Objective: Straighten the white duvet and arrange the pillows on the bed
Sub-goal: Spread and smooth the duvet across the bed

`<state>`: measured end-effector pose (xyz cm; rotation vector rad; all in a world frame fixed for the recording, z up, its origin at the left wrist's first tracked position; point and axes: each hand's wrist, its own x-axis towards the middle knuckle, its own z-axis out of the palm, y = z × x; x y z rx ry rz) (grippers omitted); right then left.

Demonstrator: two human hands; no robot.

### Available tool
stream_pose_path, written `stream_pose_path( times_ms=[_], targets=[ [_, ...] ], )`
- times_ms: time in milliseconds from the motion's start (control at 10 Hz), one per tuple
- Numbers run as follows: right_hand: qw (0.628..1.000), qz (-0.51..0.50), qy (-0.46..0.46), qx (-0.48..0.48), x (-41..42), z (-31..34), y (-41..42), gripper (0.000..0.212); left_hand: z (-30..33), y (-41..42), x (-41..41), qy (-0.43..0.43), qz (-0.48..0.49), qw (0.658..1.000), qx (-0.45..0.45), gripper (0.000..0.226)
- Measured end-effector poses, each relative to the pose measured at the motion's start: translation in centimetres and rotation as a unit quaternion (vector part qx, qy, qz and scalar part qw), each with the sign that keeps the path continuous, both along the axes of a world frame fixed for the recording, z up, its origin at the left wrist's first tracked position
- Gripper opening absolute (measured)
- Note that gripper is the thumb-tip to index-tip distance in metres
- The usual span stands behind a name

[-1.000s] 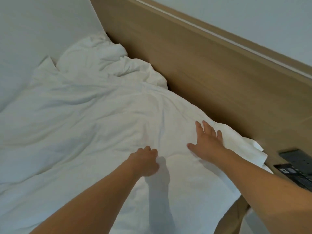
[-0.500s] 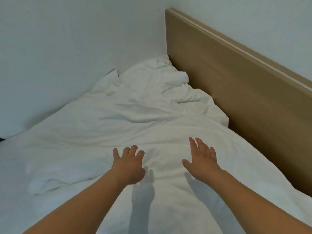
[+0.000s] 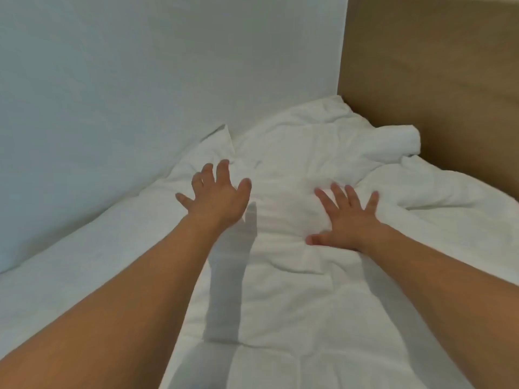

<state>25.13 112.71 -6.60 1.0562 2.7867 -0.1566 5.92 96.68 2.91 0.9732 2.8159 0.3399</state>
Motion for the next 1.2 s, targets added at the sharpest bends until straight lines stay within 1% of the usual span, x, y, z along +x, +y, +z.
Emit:
stream_pose_path(
  times_ms=[100,200,300,400,500,600,700,800,900,1000,1100,1200],
  targets=[
    [0.984,0.042,0.085,0.153,-1.5,-12.5,1.6,0.113,-15.6,2.6,-4.5,-0.019,-0.003,0.997,-0.072,0.071],
    [0.948,0.132,0.183,0.223,-2.7,-18.8,0.9,0.098,-28.8,0.4,-2.4,0.034,-0.011,0.985,-0.166,0.080],
    [0.920,0.123,0.264,0.263,-4.8,-20.7,1.2,0.088,-32.1,0.8,-3.0,0.104,0.005,0.988,-0.117,0.074],
    [0.908,0.109,0.292,0.279,-5.5,-21.2,1.0,0.081,-30.9,1.2,-3.6,0.096,-0.009,0.992,-0.079,0.073],
    [0.916,0.087,0.295,0.257,-5.3,-21.0,0.8,0.074,-27.4,2.3,-5.6,-0.036,0.070,0.988,0.133,0.043],
    [0.926,0.072,0.280,0.244,-5.4,-21.2,0.8,0.075,-22.9,7.2,-8.6,-0.231,0.186,0.889,0.348,0.039],
    [0.932,0.069,0.268,0.236,-5.5,-21.3,0.6,0.074,-23.3,11.2,-7.0,-0.152,0.203,0.940,0.230,0.070],
    [0.930,0.066,0.260,0.252,-5.7,-21.2,0.5,0.078,-26.5,12.0,-6.1,-0.077,0.254,0.931,0.249,0.077],
    [0.918,0.069,0.281,0.270,-5.8,-21.4,0.9,0.073,-28.1,12.2,-7.0,-0.061,0.259,0.935,0.235,0.074],
    [0.911,0.074,0.287,0.285,-5.8,-21.3,1.1,0.069,-28.2,12.6,-6.7,-0.038,0.245,0.939,0.238,0.065],
    [0.911,0.065,0.284,0.291,-5.9,-21.3,1.0,0.067,-28.2,12.9,-7.0,-0.015,0.241,0.942,0.234,0.045],
    [0.914,0.062,0.281,0.288,-6.0,-21.3,0.9,0.069,-28.6,13.2,-7.0,-0.005,0.235,0.950,0.205,0.028]
  ],
)
